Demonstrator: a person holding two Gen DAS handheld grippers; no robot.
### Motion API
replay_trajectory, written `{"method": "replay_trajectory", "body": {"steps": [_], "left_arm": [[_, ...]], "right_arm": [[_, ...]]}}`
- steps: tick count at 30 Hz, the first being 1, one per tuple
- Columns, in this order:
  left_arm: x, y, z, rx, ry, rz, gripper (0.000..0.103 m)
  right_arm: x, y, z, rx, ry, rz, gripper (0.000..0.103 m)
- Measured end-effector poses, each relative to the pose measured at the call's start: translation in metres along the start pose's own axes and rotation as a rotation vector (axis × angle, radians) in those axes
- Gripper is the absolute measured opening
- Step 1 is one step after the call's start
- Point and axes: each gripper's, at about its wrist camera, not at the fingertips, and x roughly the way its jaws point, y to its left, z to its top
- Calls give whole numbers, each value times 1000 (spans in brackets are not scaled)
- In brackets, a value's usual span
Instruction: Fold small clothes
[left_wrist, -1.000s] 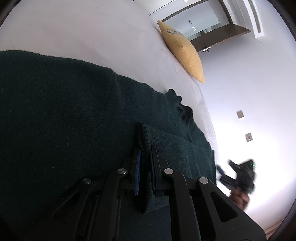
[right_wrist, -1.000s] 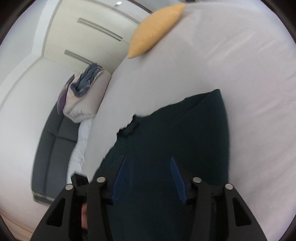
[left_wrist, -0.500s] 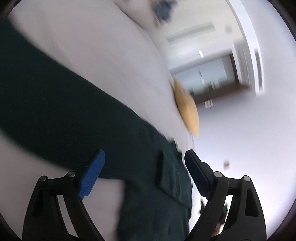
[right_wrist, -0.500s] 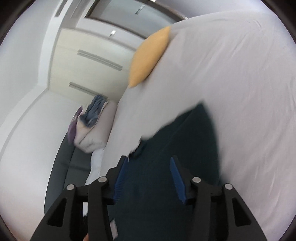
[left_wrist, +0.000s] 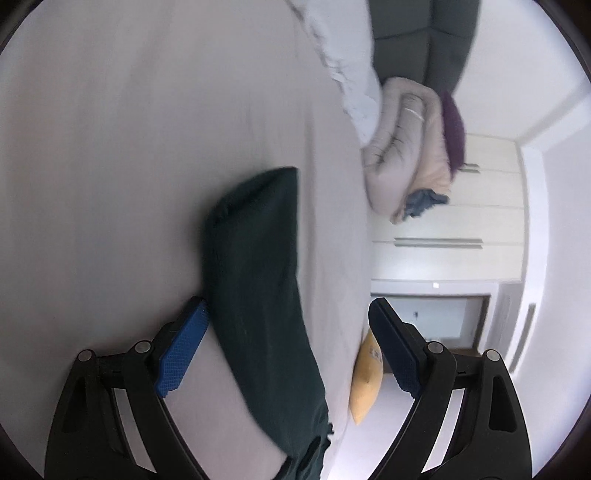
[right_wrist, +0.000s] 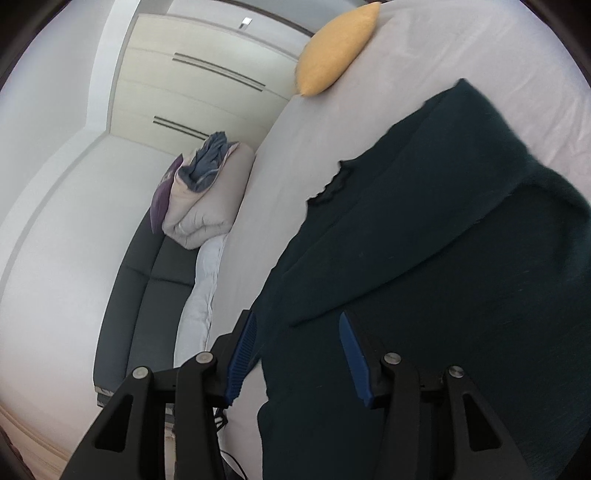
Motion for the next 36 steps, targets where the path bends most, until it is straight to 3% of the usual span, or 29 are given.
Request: {"method": "replay_trajectory", "body": {"steps": [4, 5, 7, 8, 10, 12, 15, 18, 20, 22, 24, 26, 28, 30, 34, 36], "left_arm": [[15, -8, 3, -12, -4, 18, 88], [16, -8, 5, -17, -9, 11, 83], [19, -4, 6, -13, 0, 15, 46], [23, 0, 9, -19, 15, 15, 21], [31, 5, 8, -21, 29, 30, 15], [32, -3, 5, 47, 21, 45, 9], [41, -46, -17, 242, 45, 55, 8], [60, -107, -73, 519, 108, 63, 7], [75, -143, -132, 754, 164, 77, 7], [92, -168, -214, 1068, 220, 111, 7], [105, -169, -296, 1374, 240, 152, 7], [115, -152, -359, 1584, 251, 195, 7], [120, -128, -404, 1722, 262, 225, 7], [124, -108, -427, 1802, 257, 257, 7], [129, -100, -432, 1846, 214, 271, 7], [132, -99, -430, 1856, 197, 271, 7]], "right_arm": [[10, 21, -8, -36, 17, 6, 51], [11, 23, -10, -41, 21, 8, 51], [10, 27, -14, -48, 21, 4, 51], [9, 28, -16, -54, 19, -1, 51], [8, 29, -17, -58, 14, -3, 51], [7, 27, -17, -57, 7, -5, 51], [6, 21, -14, -46, -2, -4, 51], [7, 15, -11, -42, 4, -19, 51], [12, 14, -6, -49, 14, -24, 51], [19, 16, -1, -58, 24, -21, 51], [34, 18, 7, -63, 47, -17, 51], [55, 19, 14, -55, 96, -14, 51], [82, 19, 18, -37, 152, 1, 51], [104, 19, 19, -26, 197, 5, 52], [150, 22, 13, 14, 308, 50, 73], [172, 24, 9, 32, 358, 65, 75]]}}
